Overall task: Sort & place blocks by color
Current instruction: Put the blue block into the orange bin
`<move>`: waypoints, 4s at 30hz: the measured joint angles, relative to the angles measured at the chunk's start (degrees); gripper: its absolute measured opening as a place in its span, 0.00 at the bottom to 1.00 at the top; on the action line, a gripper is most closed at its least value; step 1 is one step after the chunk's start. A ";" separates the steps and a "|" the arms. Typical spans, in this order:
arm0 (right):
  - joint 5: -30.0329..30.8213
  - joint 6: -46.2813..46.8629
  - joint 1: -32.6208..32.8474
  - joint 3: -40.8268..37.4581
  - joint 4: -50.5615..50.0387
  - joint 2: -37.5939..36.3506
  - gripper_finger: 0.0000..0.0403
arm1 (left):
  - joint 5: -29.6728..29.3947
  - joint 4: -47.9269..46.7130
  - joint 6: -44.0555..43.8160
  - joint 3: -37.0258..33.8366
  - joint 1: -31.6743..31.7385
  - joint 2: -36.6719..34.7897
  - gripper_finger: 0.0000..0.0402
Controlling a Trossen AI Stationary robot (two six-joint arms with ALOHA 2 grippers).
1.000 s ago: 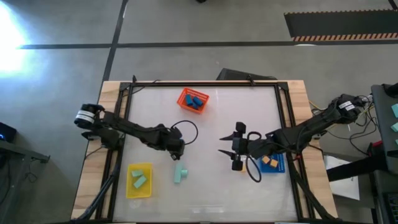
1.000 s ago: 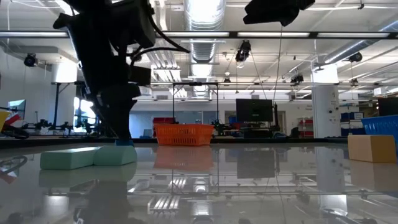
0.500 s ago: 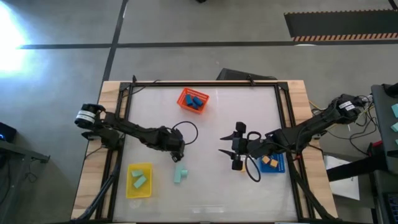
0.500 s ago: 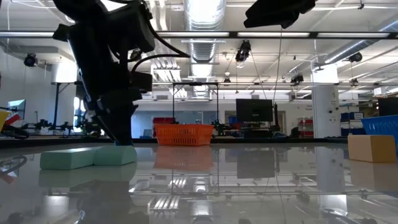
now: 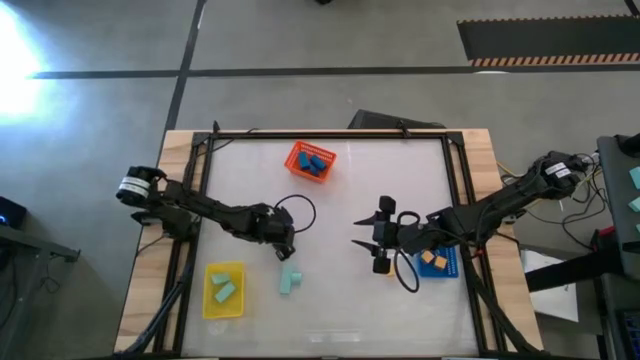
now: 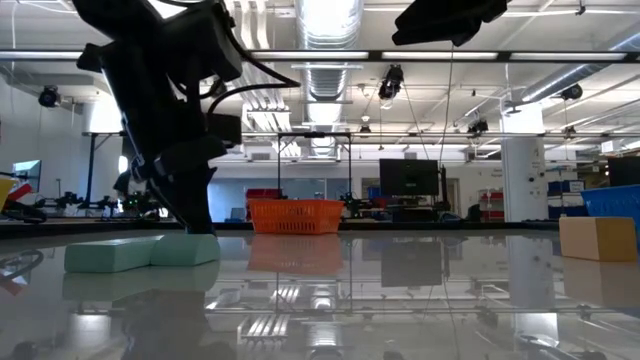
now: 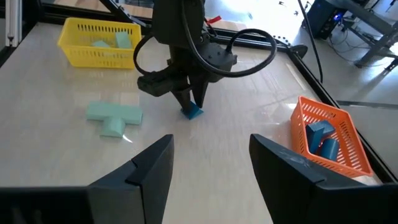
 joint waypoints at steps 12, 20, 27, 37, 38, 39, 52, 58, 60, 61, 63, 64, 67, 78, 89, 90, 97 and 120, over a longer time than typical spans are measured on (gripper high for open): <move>-0.01 0.44 0.00 -0.04 -0.44 0.00 0.50 | -0.88 -0.64 7.63 1.53 0.03 -4.39 0.13; -0.02 0.50 0.00 -0.09 -0.63 -0.02 0.50 | 1.43 -3.96 48.70 0.09 -3.16 -11.09 0.13; -0.02 0.48 0.00 -0.17 -0.40 -0.02 0.50 | 11.59 -4.28 54.05 0.92 -0.02 -11.19 0.25; -0.02 0.85 0.00 -0.28 -0.44 -0.02 0.50 | 12.02 -4.54 64.94 3.23 2.07 -5.71 0.63; -0.02 0.85 0.00 -0.28 -0.44 -0.02 0.50 | 12.00 -4.86 66.75 3.40 2.39 -5.10 0.64; -0.02 0.85 0.00 -0.28 -0.42 -0.02 0.50 | 12.00 -4.55 68.66 3.55 2.70 -4.46 0.65; -0.02 1.05 0.00 -0.61 -0.46 -0.02 0.50 | 15.37 -3.83 77.69 3.65 6.89 0.22 0.57; -0.02 1.06 0.00 -0.63 -0.46 -0.02 0.50 | 15.36 -3.75 77.97 3.61 6.93 0.24 0.43; -0.01 1.33 0.00 -0.63 -0.46 -0.02 0.50 | 15.10 -3.56 77.67 3.61 6.94 0.24 0.37; -0.02 1.43 0.00 -0.63 -0.46 -0.02 0.50 | 14.81 -3.34 76.96 3.61 7.03 0.24 0.34; -0.02 1.49 0.00 -0.63 -0.46 -0.02 0.50 | 14.28 -2.85 75.25 3.63 7.27 0.24 0.30; -0.02 1.51 0.00 -0.63 -0.46 -0.02 0.50 | 14.17 -2.84 74.59 3.63 7.36 0.24 0.30; -0.02 1.55 0.02 -0.63 -0.53 -0.02 0.50 | 13.40 -3.33 71.19 3.98 7.30 0.21 0.30; -0.04 2.68 0.02 -0.63 -3.09 -0.02 0.50 | 9.75 -3.66 64.60 18.14 15.42 -2.31 0.33; -0.04 3.58 0.02 -0.63 -3.58 -0.02 0.50 | 5.20 5.65 47.52 20.94 34.97 0.05 0.34; -0.04 3.58 0.02 -0.63 -3.66 -0.02 0.50 | 5.33 5.74 46.12 20.93 35.91 0.43 0.34; -0.04 3.54 0.02 -0.63 -3.89 -0.02 0.50 | 5.98 6.63 44.92 20.88 37.40 2.48 0.34; -0.04 4.52 0.02 -0.63 -4.87 -0.02 0.50 | 6.93 8.11 44.92 20.88 37.48 4.48 0.34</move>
